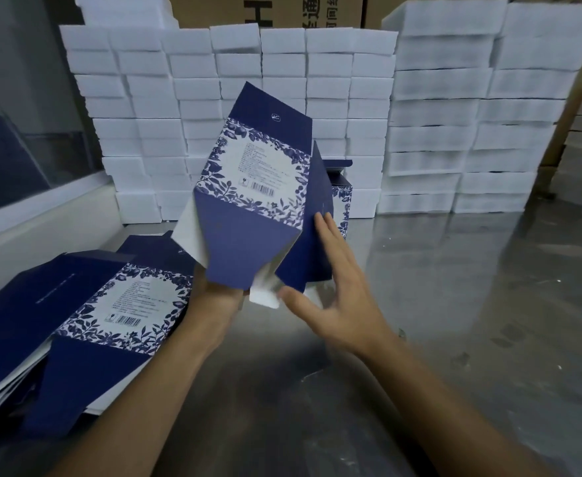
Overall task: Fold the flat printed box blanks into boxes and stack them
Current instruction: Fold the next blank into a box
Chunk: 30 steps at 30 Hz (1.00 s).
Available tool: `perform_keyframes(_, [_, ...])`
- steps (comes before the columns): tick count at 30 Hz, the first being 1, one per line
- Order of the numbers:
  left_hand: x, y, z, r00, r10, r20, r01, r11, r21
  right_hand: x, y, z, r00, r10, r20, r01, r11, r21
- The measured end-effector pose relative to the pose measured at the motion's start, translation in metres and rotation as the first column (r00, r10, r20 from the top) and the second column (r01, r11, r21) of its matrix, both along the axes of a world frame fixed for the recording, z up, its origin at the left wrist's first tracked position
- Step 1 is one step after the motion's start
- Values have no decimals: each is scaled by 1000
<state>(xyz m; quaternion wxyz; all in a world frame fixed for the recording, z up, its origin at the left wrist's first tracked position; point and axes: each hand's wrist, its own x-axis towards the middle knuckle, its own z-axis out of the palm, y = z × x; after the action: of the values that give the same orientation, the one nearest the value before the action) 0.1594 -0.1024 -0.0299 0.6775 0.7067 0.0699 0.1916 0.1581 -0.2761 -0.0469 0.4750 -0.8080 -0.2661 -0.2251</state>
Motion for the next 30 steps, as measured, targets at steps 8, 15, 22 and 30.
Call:
perform_keyframes(8, [0,9,5,896,86,436,-186,963,193,-4,10,15,993,-10,115,-28,945,327])
perform_keyframes(15, [6,24,8,847,140,513,-286,933,217,1,5,21,993,65,-98,-3,847,532])
perform_keyframes(22, [6,21,11,967,29,254,-73,984,165,6,-5,19,978,73,-198,72,769,635])
perform_keyframes(30, [7,18,15,970,56,238,-102,978,183,13,-13,19,989,-113,-93,147,727,671])
